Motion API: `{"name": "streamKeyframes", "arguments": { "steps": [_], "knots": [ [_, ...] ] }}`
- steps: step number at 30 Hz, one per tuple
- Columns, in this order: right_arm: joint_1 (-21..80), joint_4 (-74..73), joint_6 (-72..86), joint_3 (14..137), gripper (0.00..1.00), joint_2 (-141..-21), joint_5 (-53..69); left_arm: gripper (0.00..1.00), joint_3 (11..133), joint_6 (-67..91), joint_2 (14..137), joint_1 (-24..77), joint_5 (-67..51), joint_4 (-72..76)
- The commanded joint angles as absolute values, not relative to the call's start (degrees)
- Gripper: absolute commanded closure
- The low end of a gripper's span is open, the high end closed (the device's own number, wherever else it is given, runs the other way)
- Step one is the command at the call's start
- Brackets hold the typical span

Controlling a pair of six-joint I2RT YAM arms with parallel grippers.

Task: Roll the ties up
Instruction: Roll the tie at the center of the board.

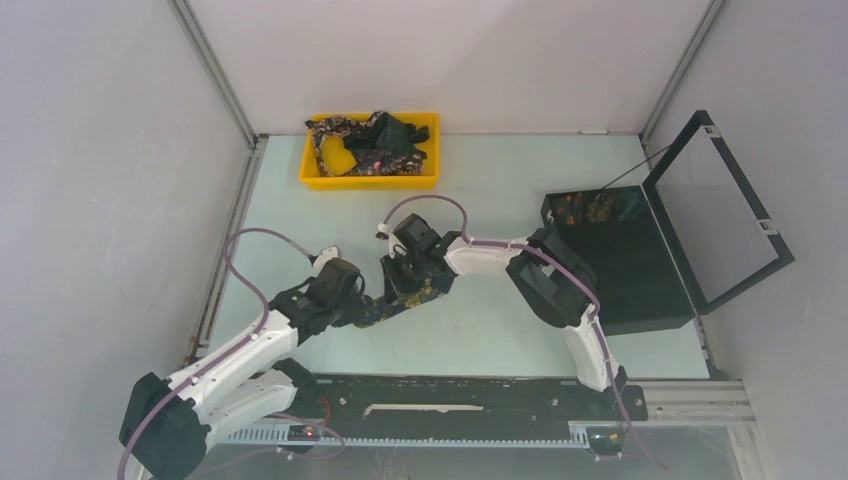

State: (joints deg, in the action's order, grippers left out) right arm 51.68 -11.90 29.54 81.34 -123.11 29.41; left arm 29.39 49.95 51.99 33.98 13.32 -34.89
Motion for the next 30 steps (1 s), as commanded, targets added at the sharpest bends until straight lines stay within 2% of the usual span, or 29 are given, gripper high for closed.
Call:
{"name": "streamKeyframes", "arguments": {
  "steps": [1,13,25,30],
  "knots": [
    [51.0,-12.0,28.5,80.2,0.8,-124.5,26.4,0.9,31.9,46.9,50.8,33.8,11.7,-35.3],
    [49.7,-11.8,28.1,80.2,0.8,-124.7,26.1,0.91,33.1,44.4,52.6,33.7,10.2,-39.5],
    [49.4,-11.8,26.1,74.9,0.8,-112.0,25.2,0.93,35.8,44.1,57.4,33.9,12.6,-42.7],
    [51.5,-6.2,28.5,74.7,0.79,-112.0,28.7,0.94,37.0,43.8,58.8,34.0,13.1,-43.4]
  ]
}}
